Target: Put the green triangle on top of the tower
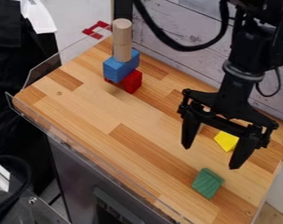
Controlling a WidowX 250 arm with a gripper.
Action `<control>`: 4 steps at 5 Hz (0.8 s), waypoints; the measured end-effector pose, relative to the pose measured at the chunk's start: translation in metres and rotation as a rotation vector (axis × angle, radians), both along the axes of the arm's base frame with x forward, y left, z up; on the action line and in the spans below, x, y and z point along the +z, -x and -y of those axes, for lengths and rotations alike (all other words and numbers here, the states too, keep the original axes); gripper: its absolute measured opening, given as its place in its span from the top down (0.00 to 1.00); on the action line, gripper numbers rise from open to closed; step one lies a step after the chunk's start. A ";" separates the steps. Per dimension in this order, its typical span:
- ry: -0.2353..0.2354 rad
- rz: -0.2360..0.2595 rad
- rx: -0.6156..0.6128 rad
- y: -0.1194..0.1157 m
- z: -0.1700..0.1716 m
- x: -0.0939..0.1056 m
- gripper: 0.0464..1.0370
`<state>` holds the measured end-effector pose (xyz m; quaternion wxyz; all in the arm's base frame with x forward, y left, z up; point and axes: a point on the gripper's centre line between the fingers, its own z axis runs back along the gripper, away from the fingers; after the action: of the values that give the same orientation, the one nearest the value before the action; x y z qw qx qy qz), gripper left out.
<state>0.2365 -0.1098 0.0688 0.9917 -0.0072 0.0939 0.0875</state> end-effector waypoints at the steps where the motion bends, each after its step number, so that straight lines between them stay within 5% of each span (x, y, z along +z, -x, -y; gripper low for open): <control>1: -0.014 -0.034 -0.001 0.004 -0.001 -0.009 0.04; 4: 0.014 0.000 -0.018 -0.003 0.006 -0.022 0.04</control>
<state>0.2399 -0.1161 0.0465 0.9924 -0.0131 0.0946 0.0781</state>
